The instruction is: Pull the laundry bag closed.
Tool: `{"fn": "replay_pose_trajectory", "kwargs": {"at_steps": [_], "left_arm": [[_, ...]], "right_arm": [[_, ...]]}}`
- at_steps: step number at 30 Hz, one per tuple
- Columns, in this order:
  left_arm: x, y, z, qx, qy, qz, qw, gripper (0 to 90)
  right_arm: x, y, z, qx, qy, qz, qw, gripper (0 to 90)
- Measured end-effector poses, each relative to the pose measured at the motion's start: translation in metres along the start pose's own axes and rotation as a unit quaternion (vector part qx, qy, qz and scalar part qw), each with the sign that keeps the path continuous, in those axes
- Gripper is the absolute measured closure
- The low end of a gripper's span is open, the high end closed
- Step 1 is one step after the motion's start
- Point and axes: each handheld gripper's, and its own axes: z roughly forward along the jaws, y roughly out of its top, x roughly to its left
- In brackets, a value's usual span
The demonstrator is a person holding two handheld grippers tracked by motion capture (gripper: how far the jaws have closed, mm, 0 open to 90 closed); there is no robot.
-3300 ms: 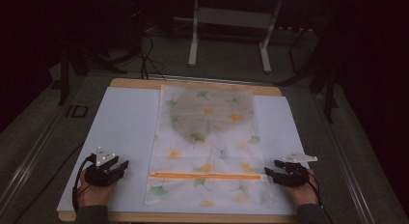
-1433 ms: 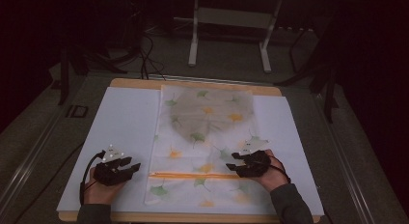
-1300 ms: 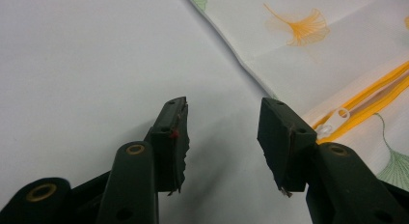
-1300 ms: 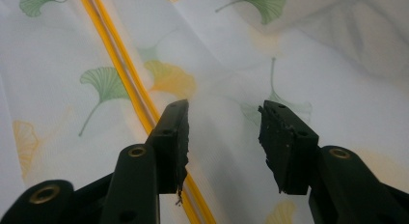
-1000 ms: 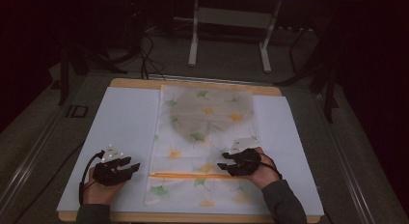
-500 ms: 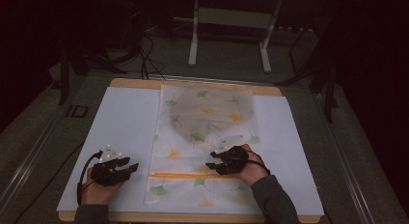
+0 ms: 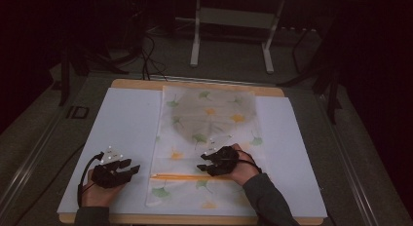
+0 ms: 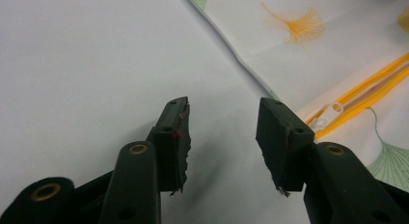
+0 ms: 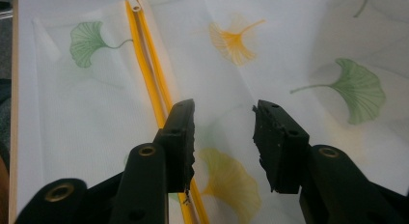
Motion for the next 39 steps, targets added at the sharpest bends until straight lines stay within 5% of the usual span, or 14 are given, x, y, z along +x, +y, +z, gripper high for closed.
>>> {"fn": "replay_pose_trajectory", "kwargs": {"at_steps": [18, 39], "left_arm": [[0.0, 0.0, -0.003, 0.002, 0.001, 0.004, 1.0, 55.6], [0.0, 0.0, -0.003, 0.006, 0.0, 0.007, 1.0, 55.4]], "right_arm": [[0.008, 0.016, 0.026, 0.013, 0.026, -0.03, 0.9991, 66.5], [0.015, 0.037, 0.049, 0.018, 0.055, -0.047, 0.9972, 64.9]]}}
